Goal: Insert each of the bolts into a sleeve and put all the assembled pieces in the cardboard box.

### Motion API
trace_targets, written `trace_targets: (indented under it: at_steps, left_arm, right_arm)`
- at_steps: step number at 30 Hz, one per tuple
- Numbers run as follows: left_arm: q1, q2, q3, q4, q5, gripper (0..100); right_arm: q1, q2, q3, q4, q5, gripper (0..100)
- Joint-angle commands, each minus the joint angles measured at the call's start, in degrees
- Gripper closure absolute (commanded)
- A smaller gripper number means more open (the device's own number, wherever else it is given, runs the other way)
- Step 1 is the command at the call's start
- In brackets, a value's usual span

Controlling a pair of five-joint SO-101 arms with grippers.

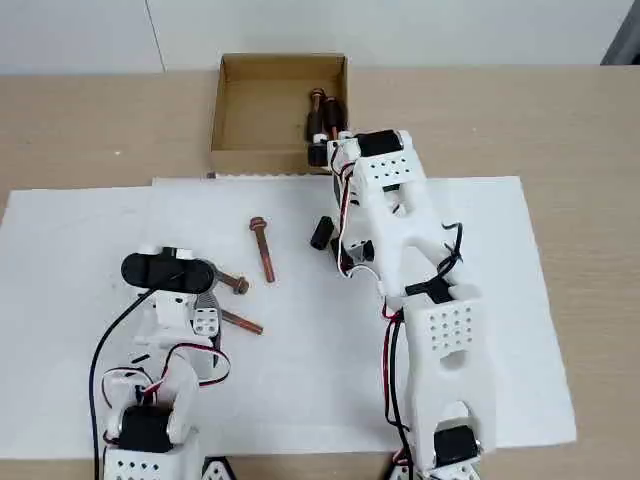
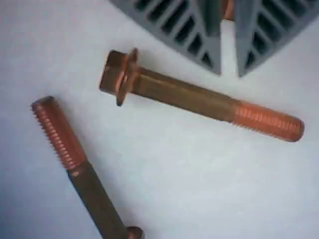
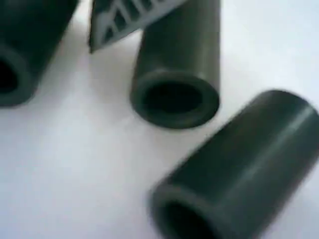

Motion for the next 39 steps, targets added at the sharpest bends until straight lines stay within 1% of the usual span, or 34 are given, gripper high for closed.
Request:
trace_targets:
  at_steps: [1,9,11,18,23,26,28,30,34,36,39]
  left_arm:
    - [-0.4,-0.6,-0.4,-1.1,0.0,99]
    - [-0.4,-0.6,-0.4,-1.1,0.0,99]
    - [-0.4,-0.6,-0.4,-1.1,0.0,99]
    - [-0.4,-0.6,-0.4,-1.1,-0.2,99]
    - [-0.3,-0.6,-0.5,-1.1,-0.3,99]
    - [-0.2,-0.5,-0.5,-1.1,-0.4,99]
    - [-0.3,-0.5,-0.5,-1.1,-0.4,99]
    - [-0.3,-0.5,-0.5,-1.1,-0.4,99]
    - [-0.3,-0.5,-0.5,-1.1,-0.4,99]
    - [-0.3,-0.5,-0.5,-1.1,-0.4,99]
    - [-0.3,-0.5,-0.5,-1.1,-0.4,99]
  right_arm:
    - [-0.4,0.5,0.5,-1.1,0.8,95.5]
    - [-0.5,-1.5,0.3,0.0,0.6,97.2]
    - [-0.5,-5.1,0.3,0.5,0.6,98.8]
    - [-0.6,-18.9,0.6,1.2,0.9,99.5]
    - [-0.6,-24.7,0.9,1.6,0.8,99.5]
    - [-0.3,-28.7,5.0,1.6,0.8,99.5]
    - [0.1,-33.9,8.1,1.6,0.7,99.5]
    - [0.2,-40.3,10.9,1.6,-1.3,99.5]
    - [0.2,-53.0,17.9,1.4,-9.4,99.5]
    - [0.3,-58.2,21.3,1.3,-10.9,99.5]
    - [0.3,-65.0,27.2,1.2,-11.1,99.5]
